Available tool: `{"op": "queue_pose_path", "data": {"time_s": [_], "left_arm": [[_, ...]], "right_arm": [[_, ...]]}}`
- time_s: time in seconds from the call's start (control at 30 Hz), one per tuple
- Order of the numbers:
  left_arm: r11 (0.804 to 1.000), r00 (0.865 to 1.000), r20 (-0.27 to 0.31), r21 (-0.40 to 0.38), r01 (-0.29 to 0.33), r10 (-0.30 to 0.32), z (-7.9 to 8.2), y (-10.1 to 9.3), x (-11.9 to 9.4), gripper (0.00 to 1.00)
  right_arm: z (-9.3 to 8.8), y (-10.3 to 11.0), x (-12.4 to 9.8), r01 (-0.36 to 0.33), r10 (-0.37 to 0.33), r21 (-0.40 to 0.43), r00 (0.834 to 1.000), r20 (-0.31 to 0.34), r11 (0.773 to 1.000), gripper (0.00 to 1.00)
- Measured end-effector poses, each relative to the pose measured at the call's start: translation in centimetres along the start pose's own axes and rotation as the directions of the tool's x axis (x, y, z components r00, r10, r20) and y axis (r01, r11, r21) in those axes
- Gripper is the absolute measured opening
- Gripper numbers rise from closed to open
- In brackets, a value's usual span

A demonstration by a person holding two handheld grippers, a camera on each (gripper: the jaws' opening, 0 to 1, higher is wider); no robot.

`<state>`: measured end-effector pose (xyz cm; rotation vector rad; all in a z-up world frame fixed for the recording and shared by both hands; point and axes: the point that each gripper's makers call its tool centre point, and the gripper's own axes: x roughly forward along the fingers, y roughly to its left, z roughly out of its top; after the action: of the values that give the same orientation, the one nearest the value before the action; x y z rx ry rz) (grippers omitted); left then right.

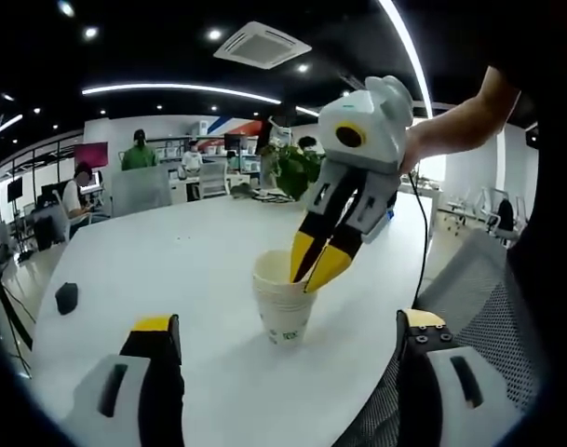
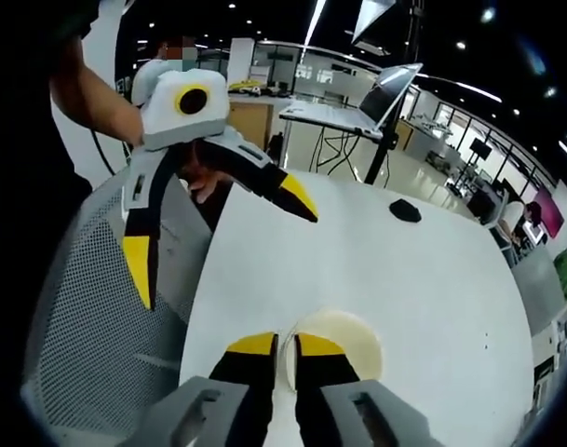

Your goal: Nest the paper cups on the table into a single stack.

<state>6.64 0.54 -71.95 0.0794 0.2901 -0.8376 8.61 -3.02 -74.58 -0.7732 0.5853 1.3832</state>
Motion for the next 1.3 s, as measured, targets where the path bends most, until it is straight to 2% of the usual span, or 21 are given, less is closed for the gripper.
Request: {"op": "queue_pose_path", "data": {"time_s": [0.43,1.0,1.3], "left_arm": [[1.0,1.0,-0.006,0.004,0.002,-0.002,-0.2,0.0,0.0,0.94],[1.0,1.0,-0.017,0.004,0.004,-0.004,-0.5,0.1,0.1,0.93],[1.0,1.0,-0.022,0.003,0.003,-0.002,-0.6,0.0,0.1,0.93]], "right_arm": [[-0.6,-0.2,0.6,-0.015,0.016,0.053,1.0,-0.014,0.998,0.0],[-1.2,-0.4,1.3,-0.053,0.051,0.151,0.999,0.017,0.987,0.0],[-1.4,-0.4,1.7,-0.064,0.061,0.168,0.998,0.027,0.984,0.01]]}}
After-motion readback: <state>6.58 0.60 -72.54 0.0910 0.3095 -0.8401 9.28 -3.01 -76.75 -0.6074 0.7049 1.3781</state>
